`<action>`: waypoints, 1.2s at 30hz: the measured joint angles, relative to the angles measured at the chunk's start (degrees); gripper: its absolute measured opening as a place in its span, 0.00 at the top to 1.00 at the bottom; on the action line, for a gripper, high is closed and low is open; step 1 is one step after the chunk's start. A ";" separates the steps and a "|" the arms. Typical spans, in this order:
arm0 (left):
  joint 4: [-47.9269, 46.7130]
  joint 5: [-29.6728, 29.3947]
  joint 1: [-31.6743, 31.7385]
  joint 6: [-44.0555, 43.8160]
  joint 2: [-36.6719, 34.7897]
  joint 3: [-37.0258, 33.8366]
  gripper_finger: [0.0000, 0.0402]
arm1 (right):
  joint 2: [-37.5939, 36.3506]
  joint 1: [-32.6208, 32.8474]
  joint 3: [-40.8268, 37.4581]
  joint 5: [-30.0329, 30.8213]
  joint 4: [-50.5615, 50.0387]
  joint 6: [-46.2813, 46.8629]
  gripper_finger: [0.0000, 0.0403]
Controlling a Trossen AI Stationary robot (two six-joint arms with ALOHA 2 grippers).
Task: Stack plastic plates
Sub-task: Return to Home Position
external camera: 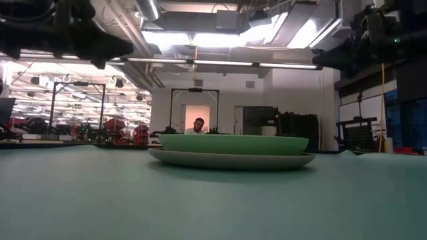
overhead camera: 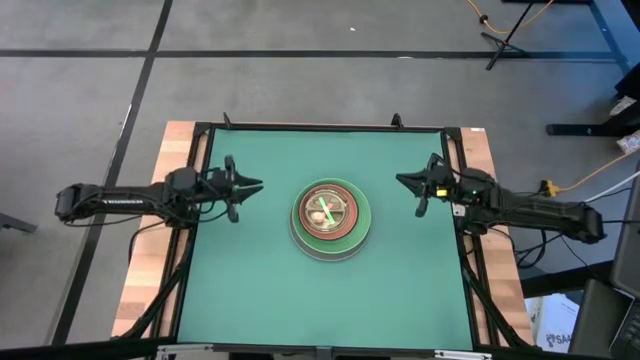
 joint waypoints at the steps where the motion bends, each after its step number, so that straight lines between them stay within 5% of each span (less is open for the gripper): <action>1: -0.05 -0.19 -0.19 -0.09 -1.11 -0.90 0.87 | -0.20 0.00 -0.60 0.00 0.22 0.42 0.98; 6: -0.36 0.12 -1.19 -0.10 -6.85 -4.16 0.98 | -1.76 0.00 -4.41 -2.84 3.04 2.94 1.00; 11: -2.09 0.56 -1.26 -0.40 -12.51 -5.09 0.98 | -4.47 0.00 -6.60 -4.50 5.52 4.39 0.99; 30: -11.68 -0.05 -1.24 -3.13 -25.03 -8.53 1.00 | -9.21 -0.04 -11.64 8.38 2.35 10.57 0.99; 36: -11.87 -1.04 -1.24 -3.33 -25.03 -8.53 0.99 | -9.55 -0.03 -11.64 6.05 2.82 8.79 0.99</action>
